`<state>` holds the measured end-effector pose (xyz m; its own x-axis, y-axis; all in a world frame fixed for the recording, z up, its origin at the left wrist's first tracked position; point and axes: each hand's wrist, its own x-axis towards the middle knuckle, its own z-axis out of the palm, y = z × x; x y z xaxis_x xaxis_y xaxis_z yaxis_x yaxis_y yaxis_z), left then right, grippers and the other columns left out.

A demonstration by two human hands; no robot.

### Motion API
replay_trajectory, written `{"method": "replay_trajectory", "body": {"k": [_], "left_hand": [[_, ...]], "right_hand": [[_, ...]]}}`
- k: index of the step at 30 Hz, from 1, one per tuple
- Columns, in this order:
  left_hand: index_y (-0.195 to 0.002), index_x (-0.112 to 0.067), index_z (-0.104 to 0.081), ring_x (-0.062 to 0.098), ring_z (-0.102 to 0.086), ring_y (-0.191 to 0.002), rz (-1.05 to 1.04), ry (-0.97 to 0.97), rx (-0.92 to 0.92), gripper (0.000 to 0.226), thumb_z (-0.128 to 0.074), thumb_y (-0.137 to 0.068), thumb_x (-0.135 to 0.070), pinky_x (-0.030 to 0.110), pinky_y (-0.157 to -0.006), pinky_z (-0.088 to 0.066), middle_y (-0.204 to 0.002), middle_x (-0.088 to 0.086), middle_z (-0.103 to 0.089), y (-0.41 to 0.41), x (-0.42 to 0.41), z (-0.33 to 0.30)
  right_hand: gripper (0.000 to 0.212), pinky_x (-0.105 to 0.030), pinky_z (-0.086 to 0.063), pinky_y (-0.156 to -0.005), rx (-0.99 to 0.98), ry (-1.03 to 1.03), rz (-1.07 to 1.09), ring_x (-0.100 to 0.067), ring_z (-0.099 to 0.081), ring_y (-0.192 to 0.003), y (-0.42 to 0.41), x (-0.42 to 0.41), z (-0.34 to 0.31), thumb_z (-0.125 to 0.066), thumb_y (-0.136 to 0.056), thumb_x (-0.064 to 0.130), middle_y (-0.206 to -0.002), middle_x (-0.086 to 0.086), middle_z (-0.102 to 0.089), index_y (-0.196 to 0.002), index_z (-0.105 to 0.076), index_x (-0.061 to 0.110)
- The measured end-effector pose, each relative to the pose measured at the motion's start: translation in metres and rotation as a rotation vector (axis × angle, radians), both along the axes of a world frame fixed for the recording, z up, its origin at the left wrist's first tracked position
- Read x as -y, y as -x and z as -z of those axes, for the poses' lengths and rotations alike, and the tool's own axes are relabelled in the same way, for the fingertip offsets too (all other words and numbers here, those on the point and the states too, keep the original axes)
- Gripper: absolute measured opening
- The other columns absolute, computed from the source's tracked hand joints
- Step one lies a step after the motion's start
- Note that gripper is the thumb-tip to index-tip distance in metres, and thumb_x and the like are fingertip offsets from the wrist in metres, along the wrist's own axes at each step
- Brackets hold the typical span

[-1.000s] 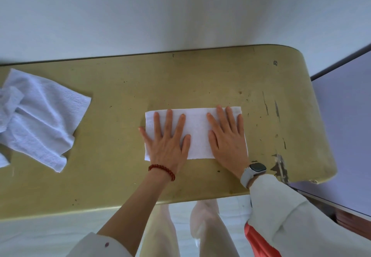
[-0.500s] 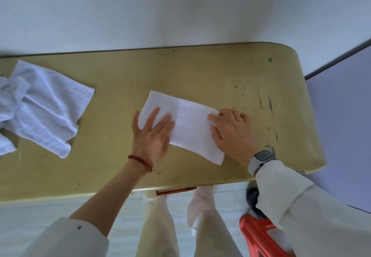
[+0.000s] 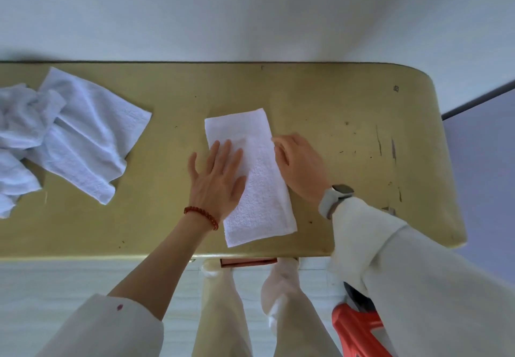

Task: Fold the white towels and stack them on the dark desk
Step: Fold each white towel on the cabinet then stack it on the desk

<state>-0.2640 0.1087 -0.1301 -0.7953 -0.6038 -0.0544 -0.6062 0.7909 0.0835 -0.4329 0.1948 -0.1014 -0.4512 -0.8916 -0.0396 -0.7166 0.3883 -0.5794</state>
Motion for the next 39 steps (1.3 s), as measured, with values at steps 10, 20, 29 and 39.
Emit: {"method": "replay_trajectory", "body": {"k": [10,20,29,39], "left_hand": [[-0.14,-0.018,-0.034,0.03,-0.032,-0.135,-0.012,-0.047,0.098,0.058,-0.01,-0.095,-0.046,0.065,-0.101,-0.011,-0.147,0.01,-0.034,-0.01,-0.005,0.009],[-0.14,-0.019,-0.032,0.028,-0.029,-0.137,-0.004,-0.032,0.034,0.057,-0.023,-0.091,-0.046,0.067,-0.103,-0.008,-0.148,0.009,-0.031,-0.012,-0.004,0.012],[-0.14,-0.011,-0.03,0.023,-0.051,-0.1,-0.527,-0.531,-0.63,0.073,-0.068,-0.078,-0.021,0.033,-0.092,-0.043,-0.13,0.01,-0.045,0.005,0.051,-0.027],[-0.077,-0.026,-0.062,0.002,-0.051,-0.054,-0.442,-0.793,-0.624,0.018,-0.069,-0.078,-0.01,0.012,-0.058,-0.042,-0.069,-0.013,-0.059,0.009,0.077,-0.064]], "right_hand": [[0.027,-0.032,-0.043,-0.077,-0.029,-0.256,0.078,-0.028,-0.054,-0.1,0.029,0.089,0.01,-0.043,-0.095,0.023,-0.113,-0.011,-0.055,-0.111,-0.061,0.013],[0.005,-0.029,-0.04,-0.065,0.129,-0.263,0.019,-0.021,-0.052,-0.075,0.032,0.104,-0.006,-0.049,-0.084,0.007,-0.076,-0.001,-0.054,-0.084,-0.05,0.011],[0.011,-0.017,-0.045,-0.056,0.221,0.089,-0.185,-0.011,-0.059,-0.058,0.014,0.053,-0.048,-0.056,-0.086,0.003,-0.076,0.006,-0.057,-0.083,-0.052,0.013],[0.012,-0.012,-0.048,-0.059,0.259,0.143,-0.058,-0.004,-0.064,-0.068,0.026,0.028,-0.047,-0.054,-0.088,0.003,-0.083,0.004,-0.057,-0.087,-0.053,0.015]]}}
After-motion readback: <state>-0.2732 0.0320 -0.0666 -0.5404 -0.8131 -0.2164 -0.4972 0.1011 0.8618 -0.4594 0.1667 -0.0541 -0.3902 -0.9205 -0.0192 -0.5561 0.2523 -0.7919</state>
